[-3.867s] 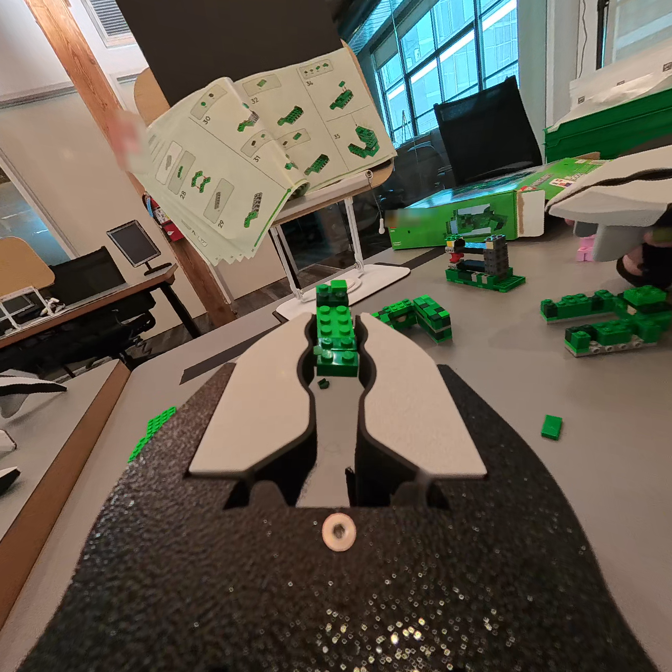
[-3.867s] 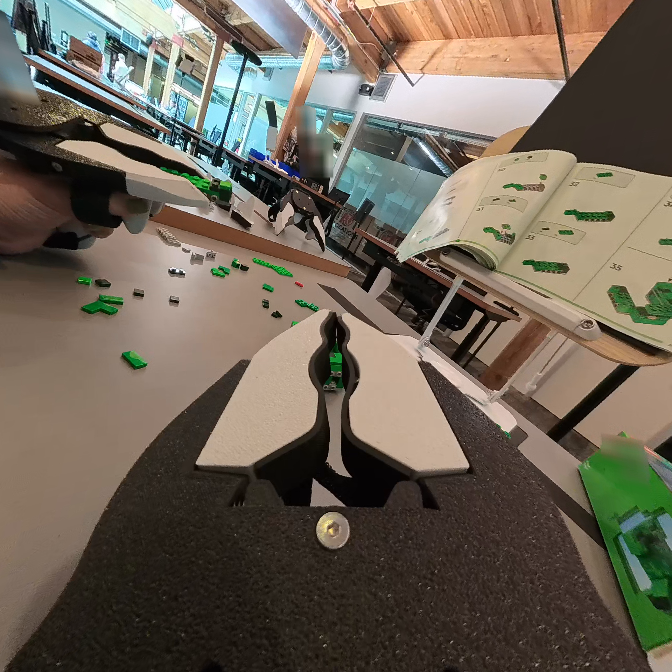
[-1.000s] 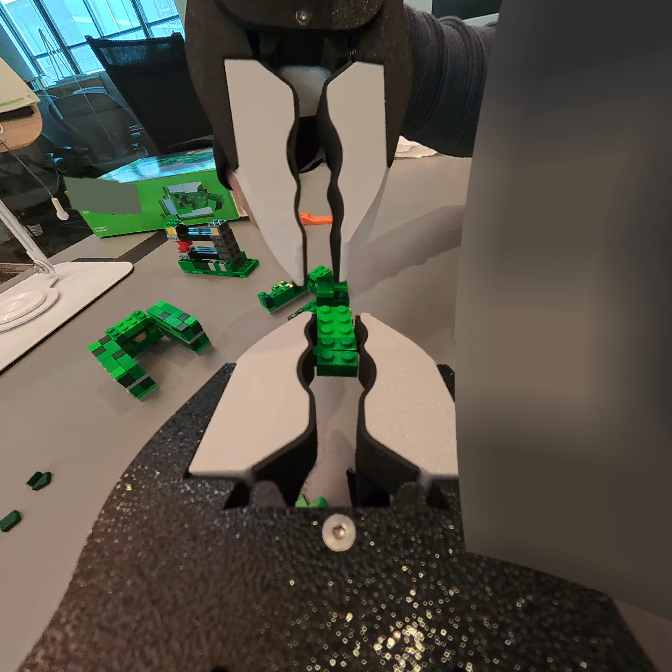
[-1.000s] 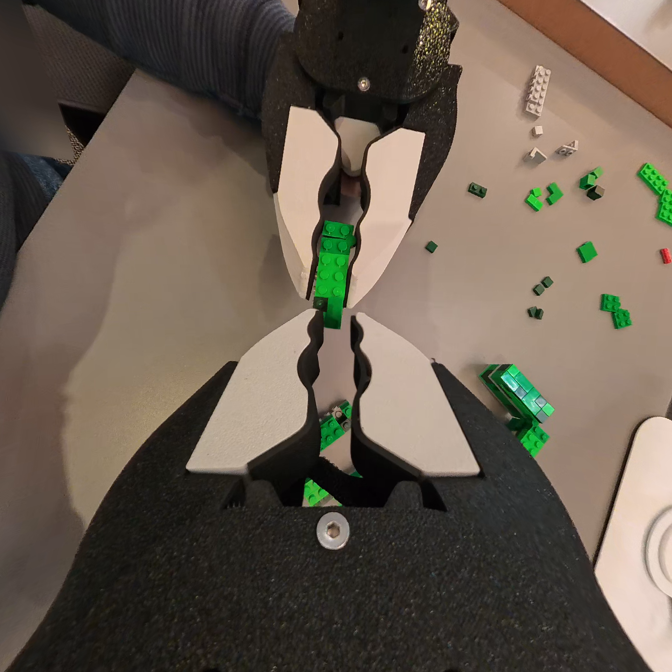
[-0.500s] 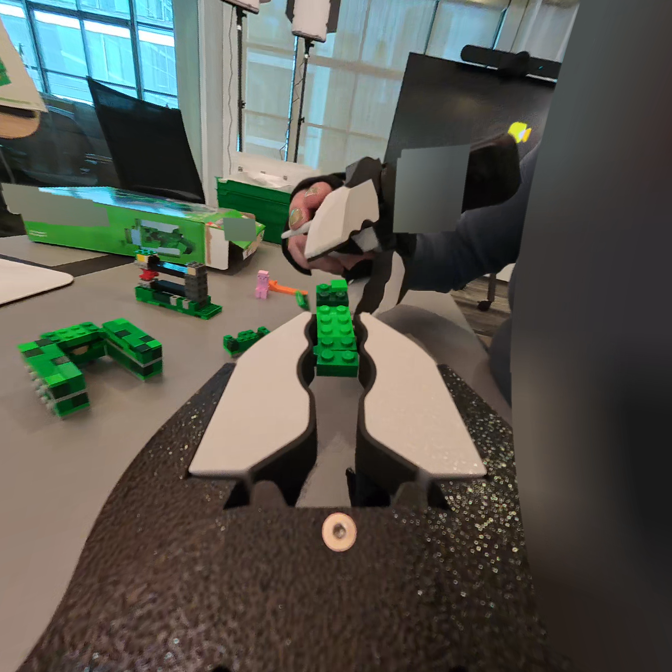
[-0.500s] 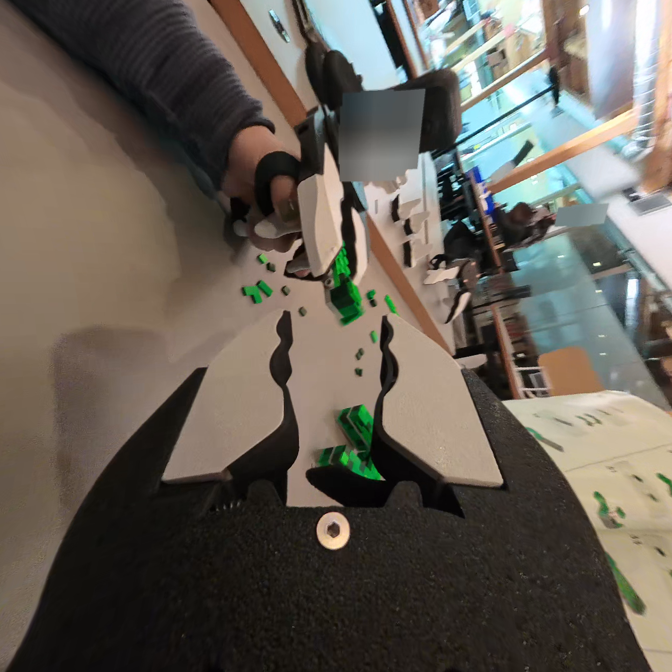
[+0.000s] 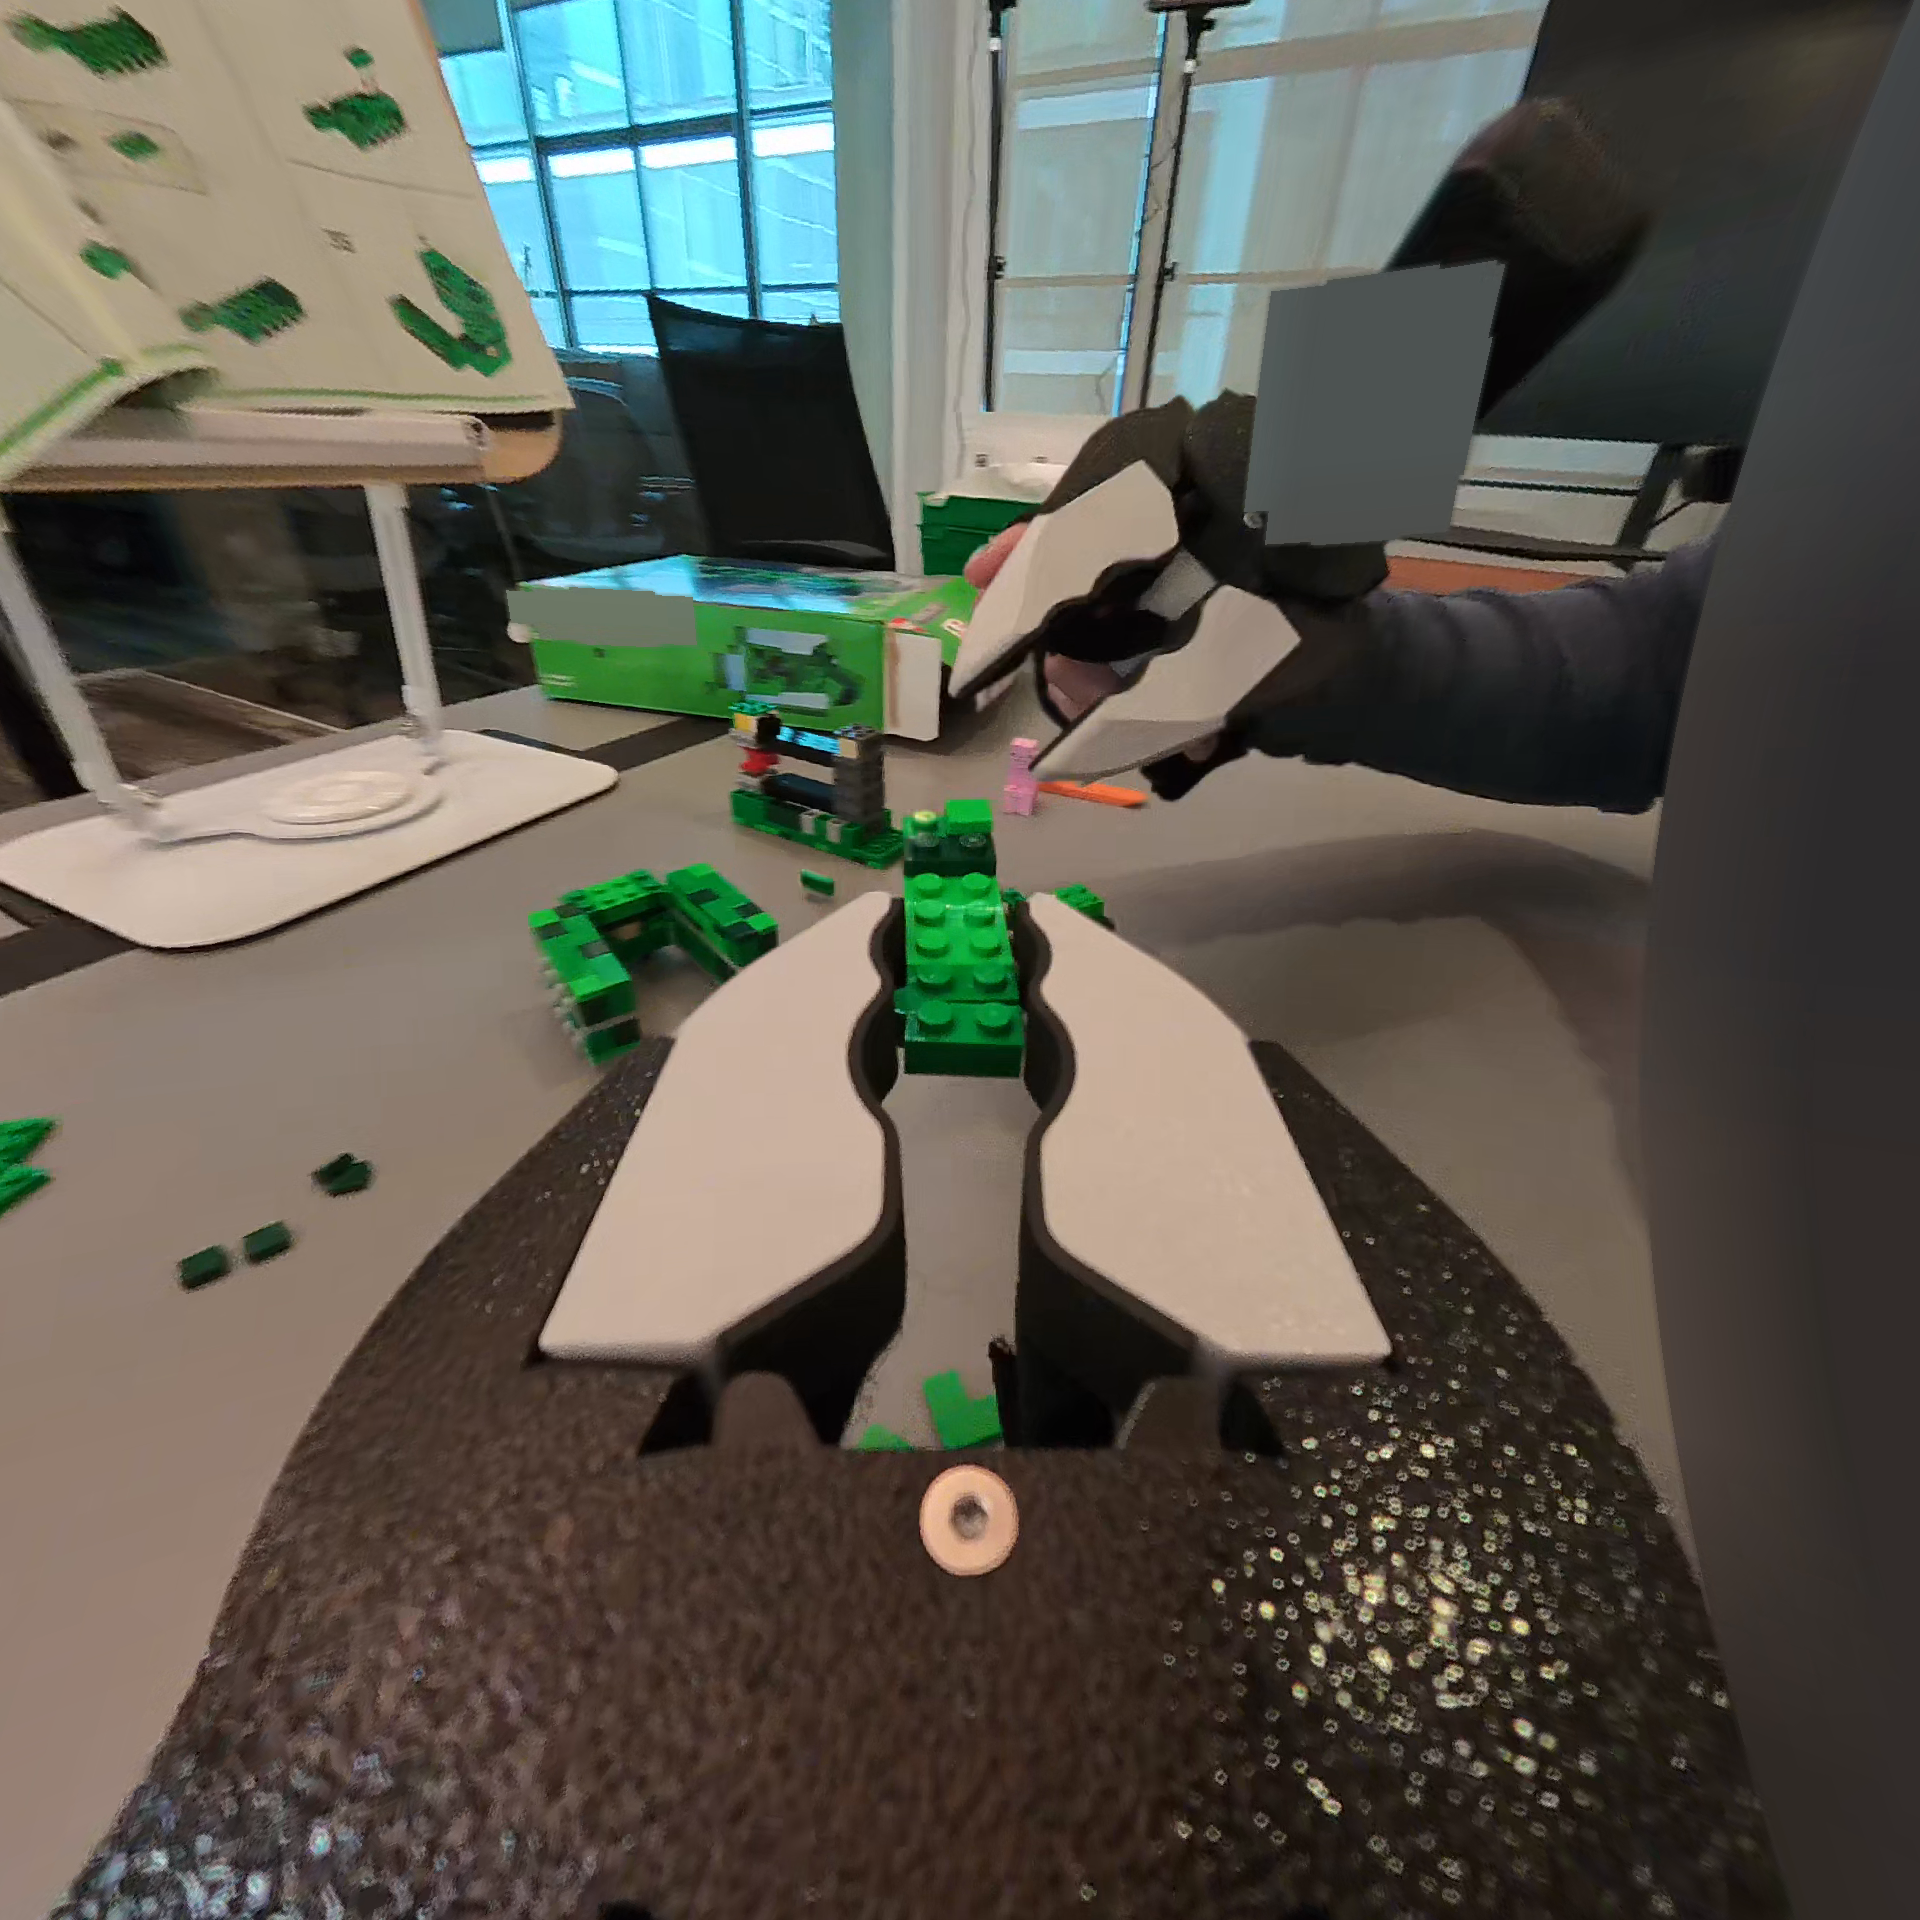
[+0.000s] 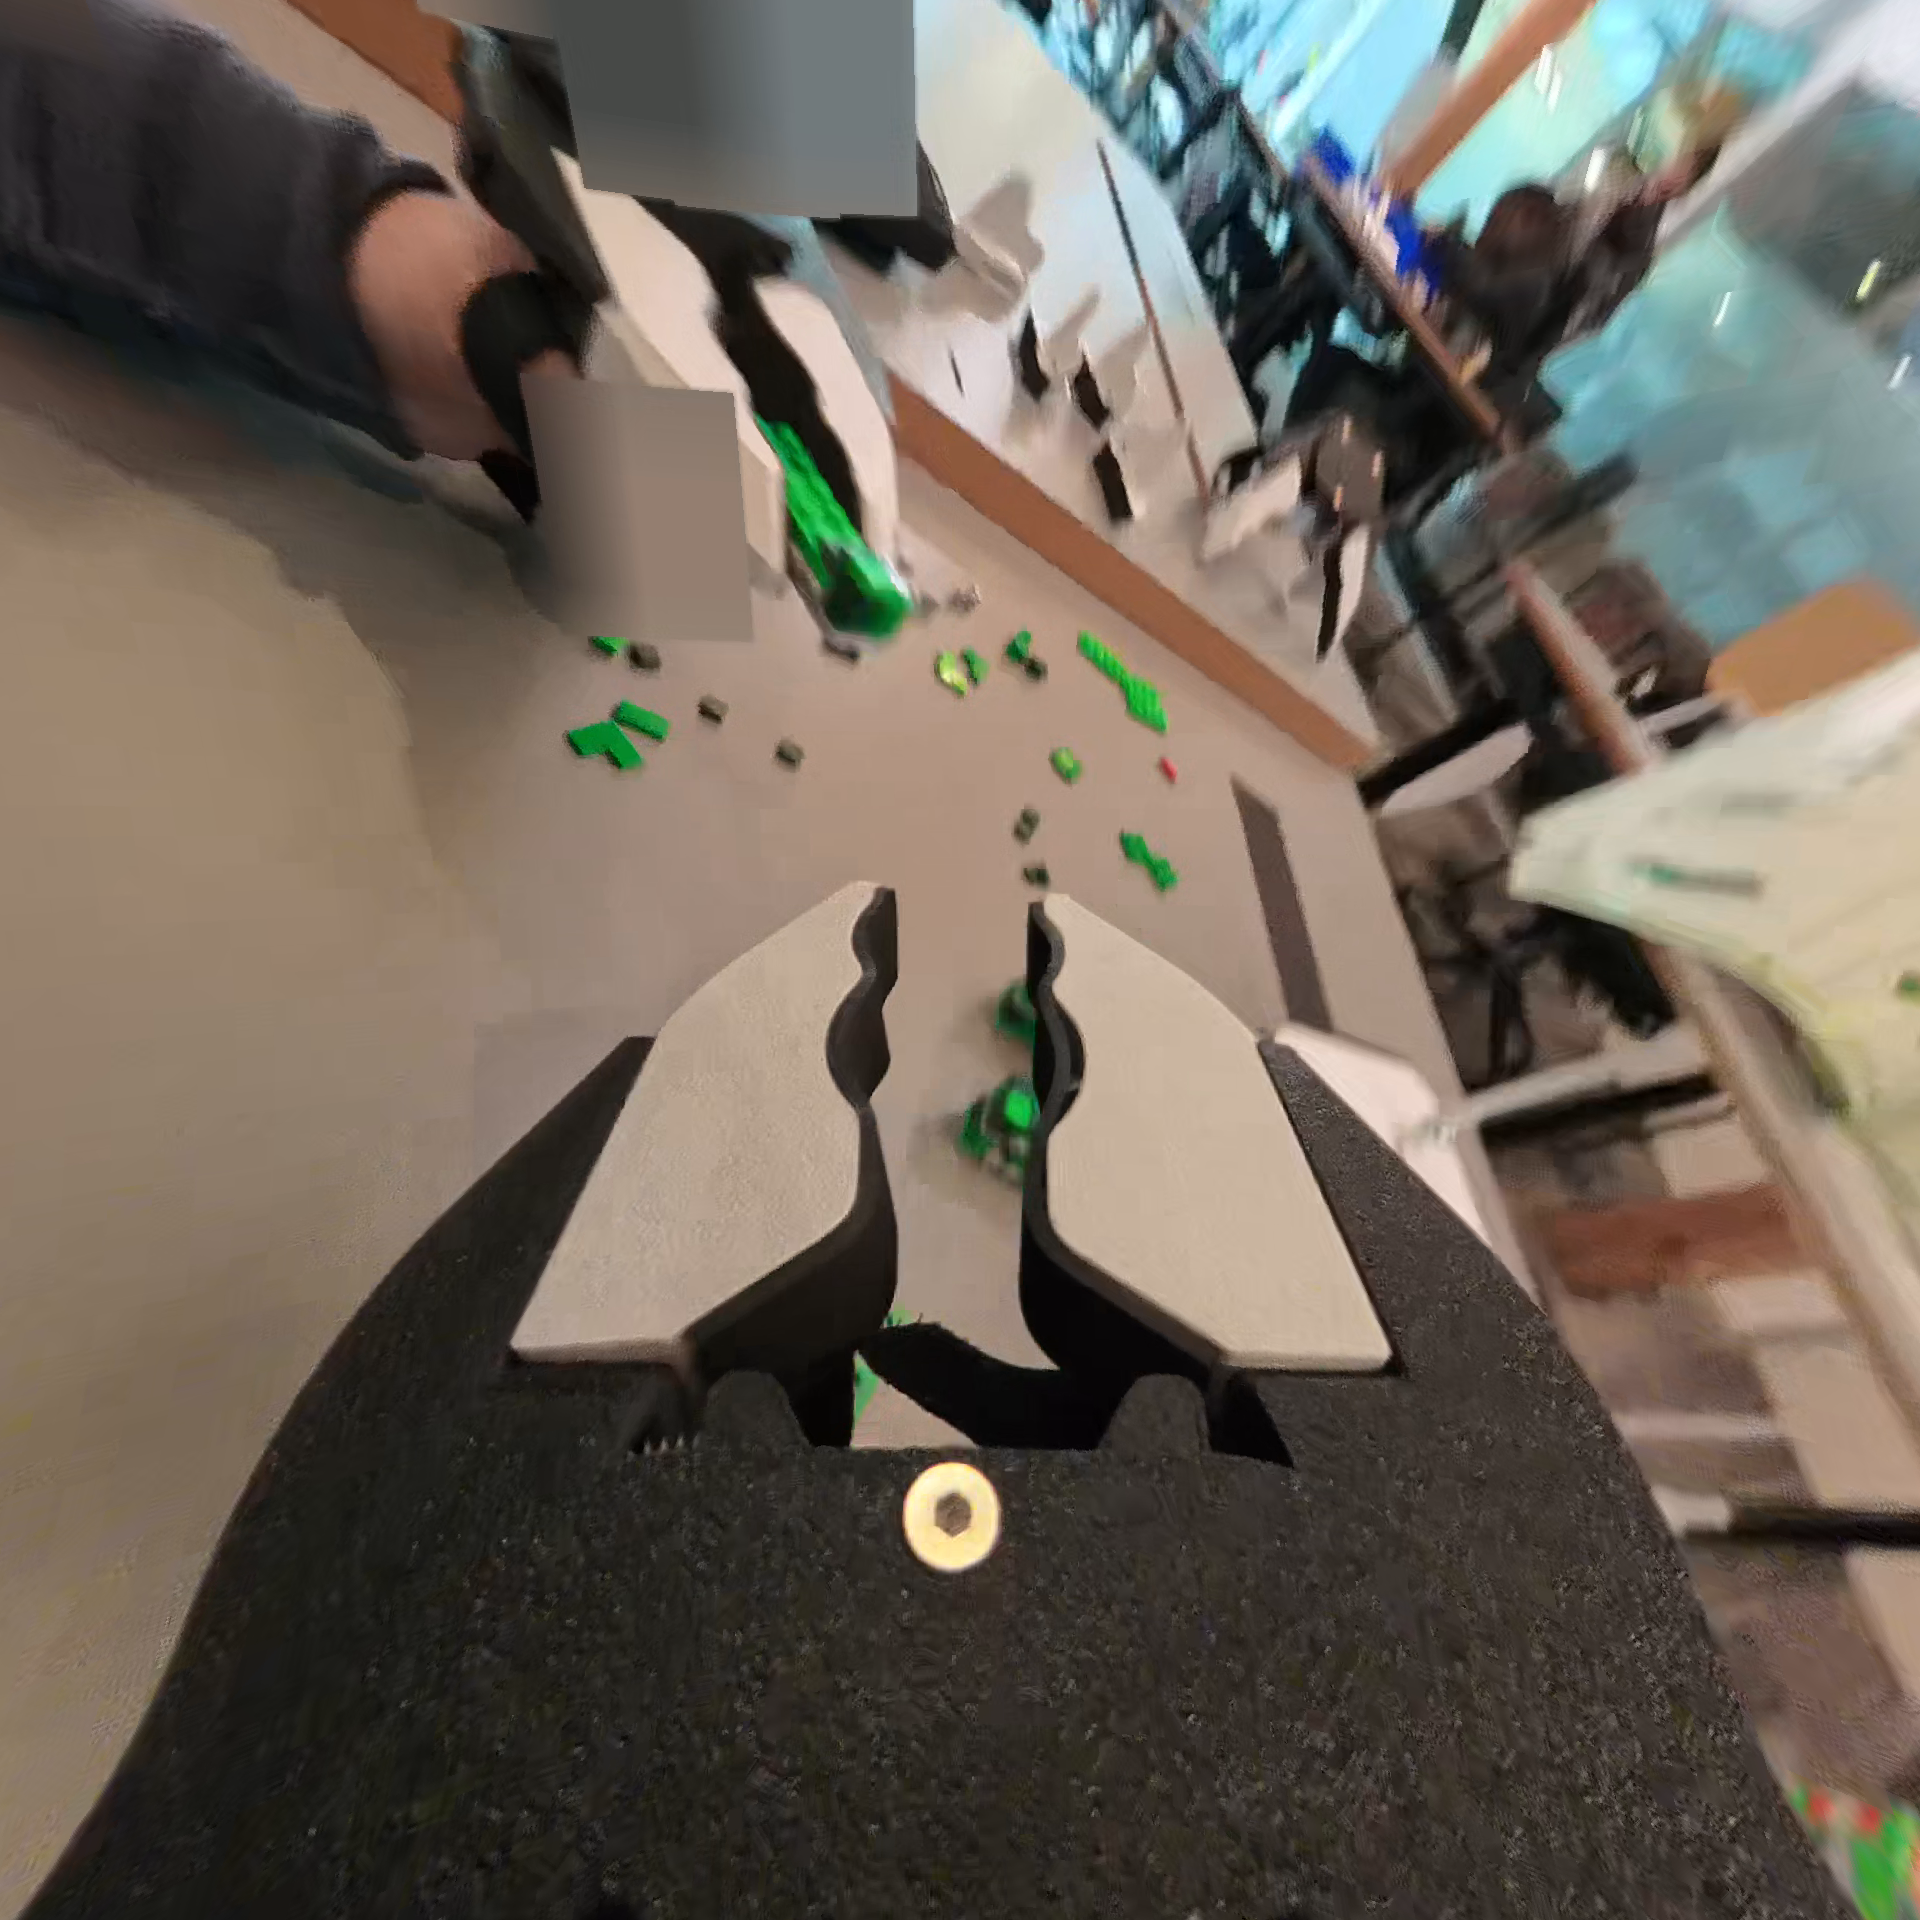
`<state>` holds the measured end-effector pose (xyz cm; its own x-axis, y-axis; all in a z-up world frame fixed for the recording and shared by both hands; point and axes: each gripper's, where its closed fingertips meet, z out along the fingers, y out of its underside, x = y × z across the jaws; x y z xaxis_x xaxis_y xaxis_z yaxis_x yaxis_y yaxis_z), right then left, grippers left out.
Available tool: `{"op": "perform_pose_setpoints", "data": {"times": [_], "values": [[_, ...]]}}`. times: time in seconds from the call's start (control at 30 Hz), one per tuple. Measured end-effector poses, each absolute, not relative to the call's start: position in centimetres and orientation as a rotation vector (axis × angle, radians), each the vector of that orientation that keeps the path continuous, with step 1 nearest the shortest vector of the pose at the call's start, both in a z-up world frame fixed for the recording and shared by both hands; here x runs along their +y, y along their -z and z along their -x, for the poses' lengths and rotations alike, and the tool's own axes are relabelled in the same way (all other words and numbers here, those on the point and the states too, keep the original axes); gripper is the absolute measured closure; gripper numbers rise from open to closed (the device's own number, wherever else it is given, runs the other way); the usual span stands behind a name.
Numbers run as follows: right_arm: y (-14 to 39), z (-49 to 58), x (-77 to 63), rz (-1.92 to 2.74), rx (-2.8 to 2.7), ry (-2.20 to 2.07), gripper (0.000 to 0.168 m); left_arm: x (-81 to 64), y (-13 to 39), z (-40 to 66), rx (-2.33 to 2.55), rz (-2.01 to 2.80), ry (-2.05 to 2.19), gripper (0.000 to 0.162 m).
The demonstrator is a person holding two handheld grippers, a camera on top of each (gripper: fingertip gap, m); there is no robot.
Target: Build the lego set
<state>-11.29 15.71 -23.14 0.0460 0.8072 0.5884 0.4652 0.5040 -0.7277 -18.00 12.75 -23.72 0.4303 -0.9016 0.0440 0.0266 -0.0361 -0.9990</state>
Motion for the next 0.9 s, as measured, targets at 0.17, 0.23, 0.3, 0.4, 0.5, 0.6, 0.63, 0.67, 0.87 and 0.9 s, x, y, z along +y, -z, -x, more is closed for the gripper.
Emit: {"op": "perform_pose_setpoints", "data": {"times": [0.17, 0.23, 0.3, 0.4, 0.5, 0.6, 0.63, 0.67, 0.87, 0.9], "values": [[24.2, 6.2, 21.3, 1.471, -1.496, -0.274, 0.151, 13.2, 24.1, 18.0, 0.86, 1.408, 0.789, 0.143], [25.5, 4.1, 23.2, 1.628, -1.509, -0.21, 0.153, 13.4, 24.5, 17.8, 0.88, 1.42, 0.745, 0.143], [26.9, 2.7, 24.7, 1.758, -1.544, -0.156, 0.151, 13.4, 24.8, 17.5, 0.898, 1.428, 0.725, 0.143], [28.0, 2.2, 25.9, 1.824, -1.666, -0.131, 0.153, 13.2, 25.1, 17.1, 0.923, 1.43, 0.728, 0.143], [28.3, 2.9, 26.5, 1.847, -1.86, -0.121, 0.15, 13.0, 25.2, 16.9, 0.939, 1.424, 0.736, 0.143], [28.7, 3.4, 27.8, 1.828, -2.113, -0.012, 0.144, 12.9, 25.2, 16.7, 0.949, 1.42, 0.745, 0.143], [29.2, 3.3, 28.4, 1.847, -2.185, 0.043, 0.144, 12.9, 25.3, 16.7, 0.953, 1.421, 0.747, 0.143], [29.7, 3.1, 28.9, 1.88, -2.255, 0.082, 0.143, 12.8, 25.3, 16.7, 0.957, 1.422, 0.748, 0.143], [32.9, 2.1, 30.7, 2.085, -2.438, 0.195, 0.14, 12.8, 25.4, 16.7, 0.965, 1.424, 0.748, 0.143], [33.3, 2.1, 30.8, 2.115, -2.437, 0.178, 0.139, 12.8, 25.4, 16.7, 0.963, 1.423, 0.751, 0.143]]}}
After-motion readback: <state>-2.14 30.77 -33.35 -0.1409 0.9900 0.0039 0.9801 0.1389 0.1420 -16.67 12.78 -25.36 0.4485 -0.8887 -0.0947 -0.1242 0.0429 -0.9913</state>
